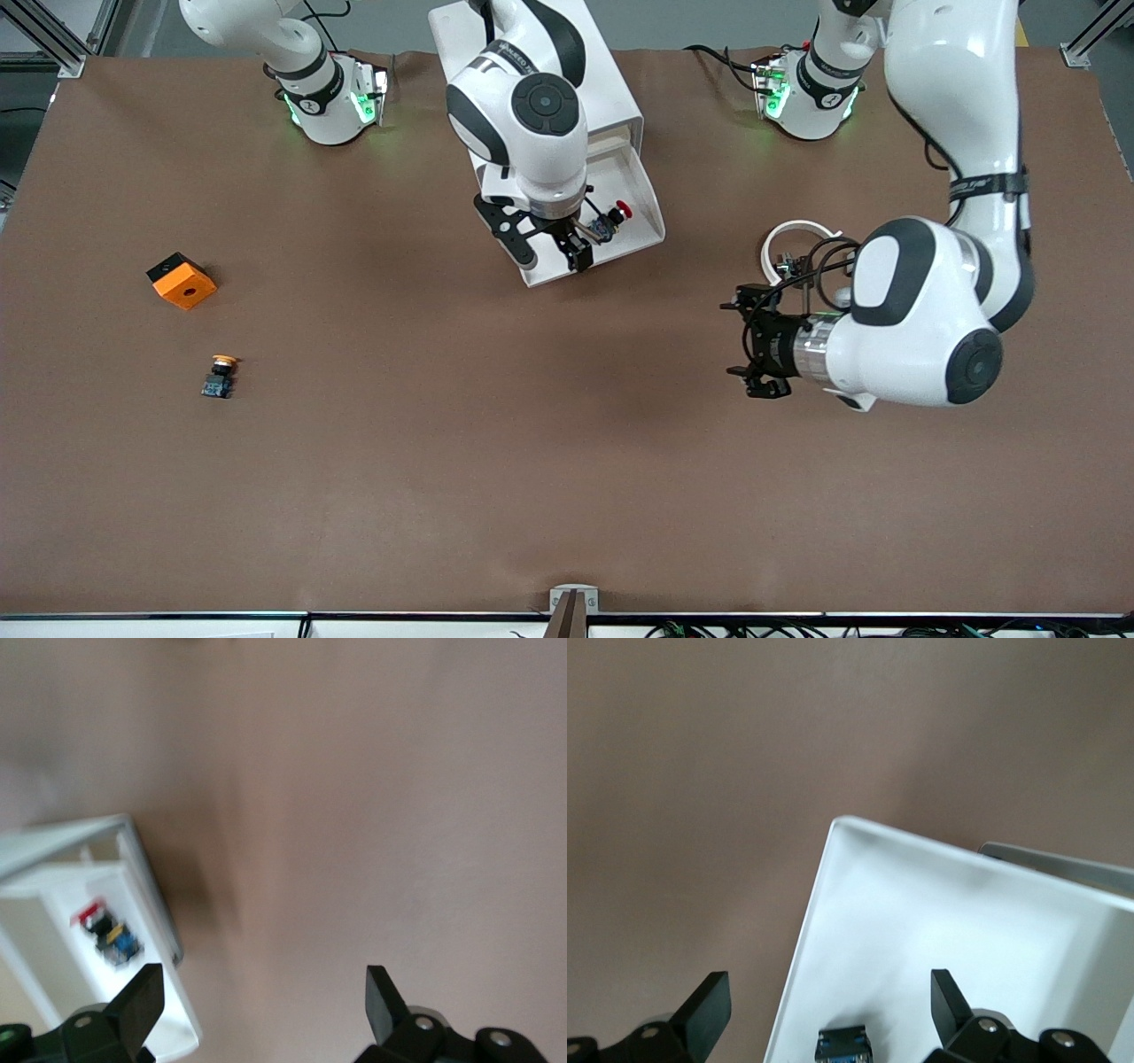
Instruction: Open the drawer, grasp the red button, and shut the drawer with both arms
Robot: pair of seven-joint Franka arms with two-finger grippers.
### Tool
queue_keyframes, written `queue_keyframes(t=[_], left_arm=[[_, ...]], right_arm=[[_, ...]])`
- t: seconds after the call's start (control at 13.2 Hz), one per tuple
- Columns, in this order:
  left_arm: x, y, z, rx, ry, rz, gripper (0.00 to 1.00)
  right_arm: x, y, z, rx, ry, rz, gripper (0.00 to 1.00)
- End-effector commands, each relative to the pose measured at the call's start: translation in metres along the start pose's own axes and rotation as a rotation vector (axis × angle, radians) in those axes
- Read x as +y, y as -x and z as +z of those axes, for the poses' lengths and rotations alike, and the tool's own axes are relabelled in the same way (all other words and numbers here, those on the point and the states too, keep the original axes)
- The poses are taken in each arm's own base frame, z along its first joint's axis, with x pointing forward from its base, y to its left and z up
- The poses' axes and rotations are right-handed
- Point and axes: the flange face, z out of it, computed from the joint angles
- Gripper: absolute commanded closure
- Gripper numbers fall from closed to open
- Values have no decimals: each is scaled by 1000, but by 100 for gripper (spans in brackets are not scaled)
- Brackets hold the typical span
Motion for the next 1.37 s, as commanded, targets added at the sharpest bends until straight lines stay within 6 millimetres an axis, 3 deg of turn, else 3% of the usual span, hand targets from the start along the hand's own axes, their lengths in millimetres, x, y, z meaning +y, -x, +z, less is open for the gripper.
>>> queue_keyframes(t=[0.0, 0.15, 0.38, 0.76, 0.99, 1.29], left_arm=[[-21, 8, -7, 151, 20, 187, 0], [-41, 3, -16, 199, -41, 450, 0], [-56, -15, -27, 200, -83, 642, 0], [-72, -32, 0, 175, -155, 826, 0], [-86, -40, 24, 160, -114, 915, 0], [-88, -33, 60, 167, -91, 951, 0]], right_arm=[[-8, 26, 12, 24, 2, -42, 0], [-8, 45, 25, 27, 14, -105, 0], [-13, 65, 41, 32, 21, -142, 0], [-13, 71, 42, 29, 16, -180, 0], [-15, 76, 47, 23, -1, -185, 0], [-16, 77, 52, 19, -5, -185, 0]])
